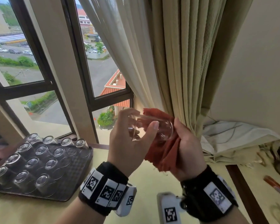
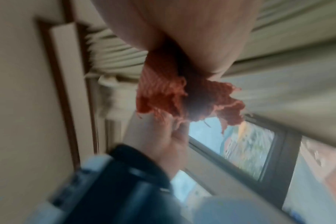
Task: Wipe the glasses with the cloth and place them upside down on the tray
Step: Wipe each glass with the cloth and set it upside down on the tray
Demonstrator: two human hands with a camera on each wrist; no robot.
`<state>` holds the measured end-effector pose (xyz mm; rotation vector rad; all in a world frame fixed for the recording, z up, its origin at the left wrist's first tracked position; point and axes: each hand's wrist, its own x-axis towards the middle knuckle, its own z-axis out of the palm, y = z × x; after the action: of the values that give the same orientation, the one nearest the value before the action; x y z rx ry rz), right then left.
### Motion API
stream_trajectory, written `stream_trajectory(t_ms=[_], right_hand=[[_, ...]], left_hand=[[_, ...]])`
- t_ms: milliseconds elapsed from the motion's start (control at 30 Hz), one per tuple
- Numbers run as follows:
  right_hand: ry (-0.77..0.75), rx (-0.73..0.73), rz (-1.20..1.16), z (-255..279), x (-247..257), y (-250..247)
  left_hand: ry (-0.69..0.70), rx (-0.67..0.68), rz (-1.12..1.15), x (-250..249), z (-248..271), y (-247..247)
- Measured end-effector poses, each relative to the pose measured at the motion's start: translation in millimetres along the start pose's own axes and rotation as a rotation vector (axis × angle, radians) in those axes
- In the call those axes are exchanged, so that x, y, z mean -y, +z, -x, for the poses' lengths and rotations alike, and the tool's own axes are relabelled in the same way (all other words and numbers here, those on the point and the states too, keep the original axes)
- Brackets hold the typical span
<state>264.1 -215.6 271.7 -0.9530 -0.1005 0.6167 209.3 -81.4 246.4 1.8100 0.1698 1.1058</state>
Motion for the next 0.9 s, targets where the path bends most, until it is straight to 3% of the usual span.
stream_trajectory(t_ms=[67, 133, 200, 267, 333, 467, 600, 667, 800, 900], right_hand=[[-0.026, -0.027, 0.02, 6, -20, -2], [-0.215, -0.103, 0.257, 7, -37, -3], [-0.469, -0.065, 0.511, 4, -41, -9], [-0.575, -0.028, 0.561, -5, -32, -15], [-0.531, -0.052, 0.478, -9, -16, -19], [-0.1, -0.046, 0.021, -6, -8, -14], [-0.082, -0.084, -0.103, 0, -24, -16], [-0.133, -0.126, -0.024, -1, -25, -20], [-0.283, -0.209, 0.34, -11, -15, -32], [-0.341, -0.154, 0.547, -16, -10, -37]], left_hand=[[-0.064, -0.034, -0.041, 4, -3, 0], [-0.118, -0.025, -0.049, 6, -4, 1], [-0.126, 0.01, -0.033, 3, -1, 1], [-0.12, 0.062, -0.015, -1, 6, 3], [-0.103, 0.079, -0.002, -2, 12, 7], [-0.118, 0.006, 0.08, -5, 10, 13], [-0.219, -0.066, 0.121, -6, 9, 21], [-0.306, 0.021, 0.096, -3, 11, 24], [-0.512, 0.331, 0.077, 2, 13, 19], [-0.592, 0.556, 0.027, 6, 18, 20]])
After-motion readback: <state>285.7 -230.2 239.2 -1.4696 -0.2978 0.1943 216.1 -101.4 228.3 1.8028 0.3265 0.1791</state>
